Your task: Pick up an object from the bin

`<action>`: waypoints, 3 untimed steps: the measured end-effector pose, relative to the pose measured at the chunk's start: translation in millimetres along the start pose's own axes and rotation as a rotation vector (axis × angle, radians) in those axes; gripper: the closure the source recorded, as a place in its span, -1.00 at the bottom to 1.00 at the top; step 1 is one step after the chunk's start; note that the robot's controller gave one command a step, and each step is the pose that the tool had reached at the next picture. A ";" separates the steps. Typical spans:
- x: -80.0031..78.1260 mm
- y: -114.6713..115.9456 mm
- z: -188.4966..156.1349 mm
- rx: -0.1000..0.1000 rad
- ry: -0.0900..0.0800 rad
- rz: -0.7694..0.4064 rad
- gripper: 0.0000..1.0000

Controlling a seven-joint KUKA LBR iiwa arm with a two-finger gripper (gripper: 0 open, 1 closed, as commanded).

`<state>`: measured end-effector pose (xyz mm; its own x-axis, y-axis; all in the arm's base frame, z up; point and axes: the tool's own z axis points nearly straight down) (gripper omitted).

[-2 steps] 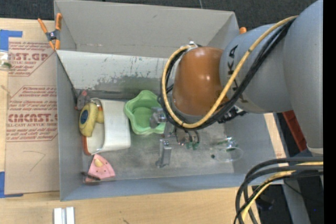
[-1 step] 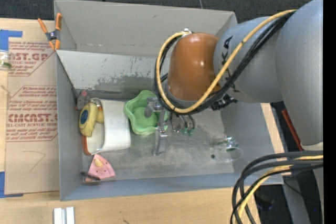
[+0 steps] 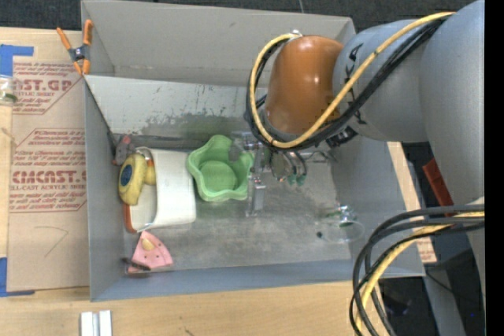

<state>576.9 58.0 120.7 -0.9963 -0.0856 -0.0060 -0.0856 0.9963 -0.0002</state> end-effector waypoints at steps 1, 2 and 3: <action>-8.2 -7.2 25.9 -0.003 0.005 0.025 -1.00; -2.7 24.1 48.0 -0.002 0.002 0.186 1.00; -2.7 24.1 48.0 -0.003 0.002 0.187 1.00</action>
Offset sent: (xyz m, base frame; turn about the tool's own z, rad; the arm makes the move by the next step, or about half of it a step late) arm 0.0009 0.0219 -0.0507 0.1895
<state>577.9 82.2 72.7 -0.9949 0.1008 -0.0034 0.1008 0.9949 0.0033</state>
